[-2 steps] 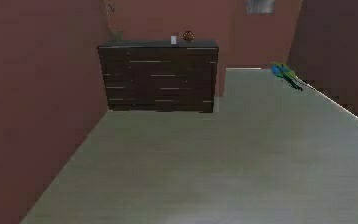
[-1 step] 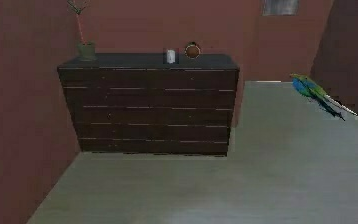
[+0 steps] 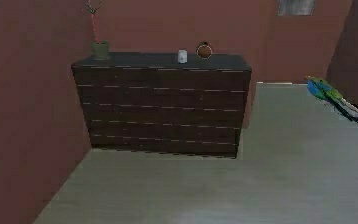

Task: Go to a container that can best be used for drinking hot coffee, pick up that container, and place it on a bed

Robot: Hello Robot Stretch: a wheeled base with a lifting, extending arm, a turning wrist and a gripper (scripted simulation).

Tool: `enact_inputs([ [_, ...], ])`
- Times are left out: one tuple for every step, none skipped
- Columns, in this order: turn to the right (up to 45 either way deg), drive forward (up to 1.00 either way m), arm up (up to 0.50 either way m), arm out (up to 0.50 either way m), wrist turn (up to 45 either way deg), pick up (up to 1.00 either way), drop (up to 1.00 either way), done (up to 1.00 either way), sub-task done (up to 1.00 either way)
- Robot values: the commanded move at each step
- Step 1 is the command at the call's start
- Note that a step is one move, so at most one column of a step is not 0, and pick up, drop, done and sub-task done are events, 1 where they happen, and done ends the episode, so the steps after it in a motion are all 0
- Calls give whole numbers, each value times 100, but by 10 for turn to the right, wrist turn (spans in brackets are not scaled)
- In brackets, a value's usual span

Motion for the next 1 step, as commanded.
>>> enact_inputs([
  [0,100,0,0,0,0,0,0,0],
])
